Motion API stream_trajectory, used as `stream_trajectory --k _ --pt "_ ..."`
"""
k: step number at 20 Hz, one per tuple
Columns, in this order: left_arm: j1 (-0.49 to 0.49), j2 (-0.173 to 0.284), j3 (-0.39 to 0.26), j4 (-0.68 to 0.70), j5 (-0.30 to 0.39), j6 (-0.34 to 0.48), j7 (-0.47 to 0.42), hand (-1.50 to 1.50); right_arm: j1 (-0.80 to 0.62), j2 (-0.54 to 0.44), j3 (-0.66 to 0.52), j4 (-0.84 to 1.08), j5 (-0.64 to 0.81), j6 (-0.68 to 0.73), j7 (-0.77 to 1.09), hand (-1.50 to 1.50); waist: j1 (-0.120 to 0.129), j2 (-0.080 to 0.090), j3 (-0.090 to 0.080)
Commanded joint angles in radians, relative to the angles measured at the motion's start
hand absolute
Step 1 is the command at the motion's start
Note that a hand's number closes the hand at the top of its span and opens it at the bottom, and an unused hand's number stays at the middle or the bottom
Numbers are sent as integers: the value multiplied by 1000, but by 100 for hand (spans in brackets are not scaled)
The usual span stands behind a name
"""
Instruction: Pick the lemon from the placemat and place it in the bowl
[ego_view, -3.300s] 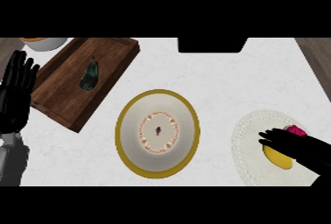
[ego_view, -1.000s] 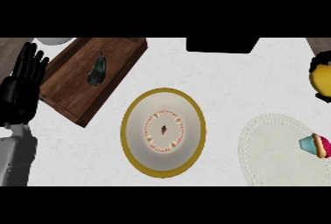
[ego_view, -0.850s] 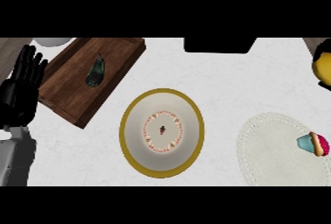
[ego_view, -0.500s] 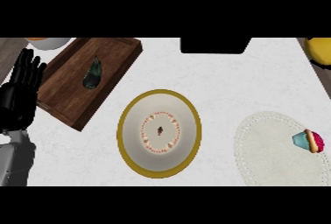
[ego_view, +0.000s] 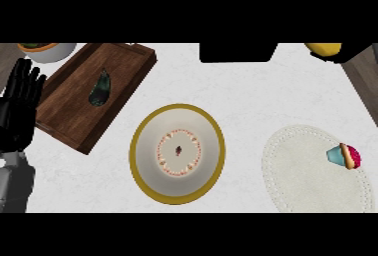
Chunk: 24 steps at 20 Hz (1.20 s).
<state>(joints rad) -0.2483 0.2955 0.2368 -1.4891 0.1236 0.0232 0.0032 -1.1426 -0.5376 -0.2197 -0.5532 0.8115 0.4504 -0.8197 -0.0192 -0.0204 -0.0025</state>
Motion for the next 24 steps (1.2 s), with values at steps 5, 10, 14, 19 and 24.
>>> stream_trajectory --k 5,10,14,19,24 --pt "5 35 46 39 8 -10 -27 0 3 185 117 -215 -64 233 151 150 -34 -6 0" --pt "18 37 45 -21 35 -25 17 0 94 313 188 -386 -101 250 326 150 -16 -1 2" --pt "47 12 29 -8 16 -27 -39 0 172 412 251 -538 -119 286 488 150 -7 7 2" --pt "8 11 9 -45 10 -14 18 0 323 532 350 -728 -82 226 650 150 12 15 2" --pt "19 -27 -19 -31 -20 2 -24 0 437 536 525 -772 10 80 736 150 21 18 2"
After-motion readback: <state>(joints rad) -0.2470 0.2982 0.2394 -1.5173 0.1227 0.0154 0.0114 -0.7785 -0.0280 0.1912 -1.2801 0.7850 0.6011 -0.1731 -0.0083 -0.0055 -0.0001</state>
